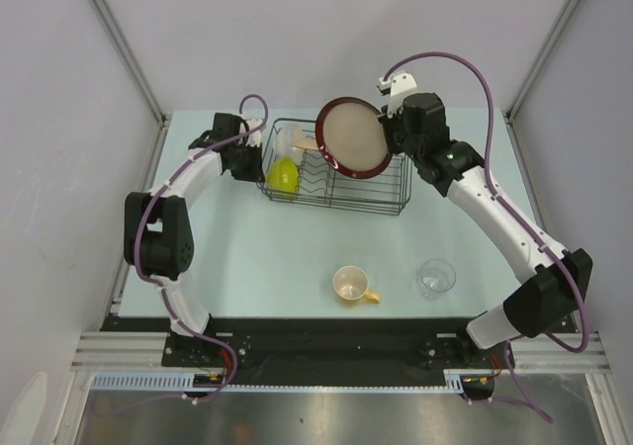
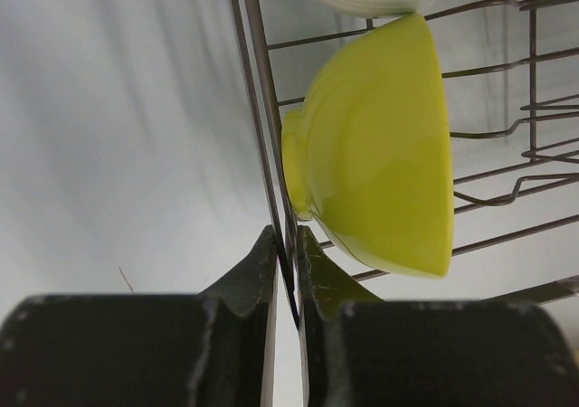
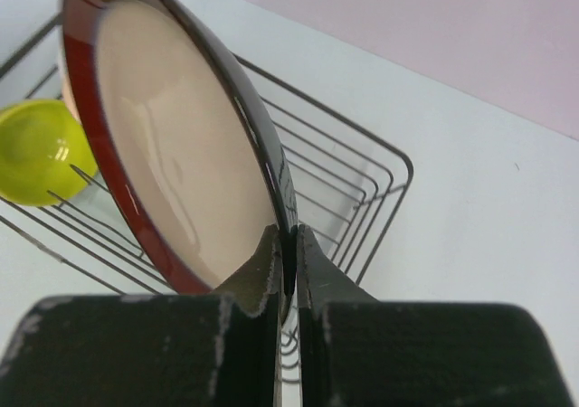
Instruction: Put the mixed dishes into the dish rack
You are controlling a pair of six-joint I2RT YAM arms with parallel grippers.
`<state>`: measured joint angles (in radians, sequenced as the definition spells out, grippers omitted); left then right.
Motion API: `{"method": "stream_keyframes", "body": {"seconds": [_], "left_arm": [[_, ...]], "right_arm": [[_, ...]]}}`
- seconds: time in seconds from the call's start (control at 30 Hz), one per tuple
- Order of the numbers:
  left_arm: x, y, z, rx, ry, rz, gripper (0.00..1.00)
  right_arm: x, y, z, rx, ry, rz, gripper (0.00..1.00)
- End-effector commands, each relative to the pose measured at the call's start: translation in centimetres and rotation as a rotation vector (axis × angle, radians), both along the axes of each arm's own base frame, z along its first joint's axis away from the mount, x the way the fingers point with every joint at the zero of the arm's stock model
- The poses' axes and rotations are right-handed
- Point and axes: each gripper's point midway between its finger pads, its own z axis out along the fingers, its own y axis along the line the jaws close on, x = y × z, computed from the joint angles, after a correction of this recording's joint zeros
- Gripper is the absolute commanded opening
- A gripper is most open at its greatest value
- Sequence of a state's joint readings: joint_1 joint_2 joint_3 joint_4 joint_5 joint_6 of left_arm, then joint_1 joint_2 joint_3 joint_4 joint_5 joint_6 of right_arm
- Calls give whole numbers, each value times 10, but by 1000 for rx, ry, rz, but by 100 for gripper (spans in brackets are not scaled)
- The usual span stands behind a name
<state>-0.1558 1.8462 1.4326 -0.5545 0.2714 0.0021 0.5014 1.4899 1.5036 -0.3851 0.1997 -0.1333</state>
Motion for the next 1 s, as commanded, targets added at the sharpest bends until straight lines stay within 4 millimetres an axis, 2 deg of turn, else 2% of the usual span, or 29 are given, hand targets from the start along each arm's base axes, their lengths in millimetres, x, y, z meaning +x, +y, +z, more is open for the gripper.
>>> {"method": "stream_keyframes", "body": {"seconds": [0.0, 0.1, 0.3, 0.43, 0.47, 0.53, 0.57, 0.63, 0.7, 0.8, 0.97], "left_arm": [[-36, 3, -27, 69, 93, -140, 10], [-42, 6, -28, 83, 93, -149, 10], [-52, 10, -35, 101, 109, -158, 10], [-53, 11, -36, 112, 118, -166, 10], [-52, 11, -35, 112, 116, -168, 10], [-50, 9, -30, 106, 111, -175, 10], [-49, 9, -29, 104, 109, -176, 10], [-45, 8, -26, 103, 103, -181, 10], [-45, 8, -25, 102, 111, -184, 10], [-45, 6, -21, 96, 108, -192, 10], [-48, 7, -20, 99, 104, -197, 10]], "right_arm": [[0, -7, 108, 139, -282, -28, 0], [-4, -5, 105, 131, -272, -12, 0], [-13, -4, 84, 91, -234, -1, 0], [-35, 15, 88, 63, -243, 75, 0], [-43, 26, 87, 40, -244, 96, 0], [-50, 27, 83, -37, -249, 91, 0], [-58, 38, 80, -64, -251, 119, 0], [-62, 37, 75, -161, -263, 100, 0], [-72, 51, 74, -206, -283, 124, 0], [-75, 56, 71, -278, -305, 110, 0], [-66, 50, 72, -404, -360, 48, 0]]}}
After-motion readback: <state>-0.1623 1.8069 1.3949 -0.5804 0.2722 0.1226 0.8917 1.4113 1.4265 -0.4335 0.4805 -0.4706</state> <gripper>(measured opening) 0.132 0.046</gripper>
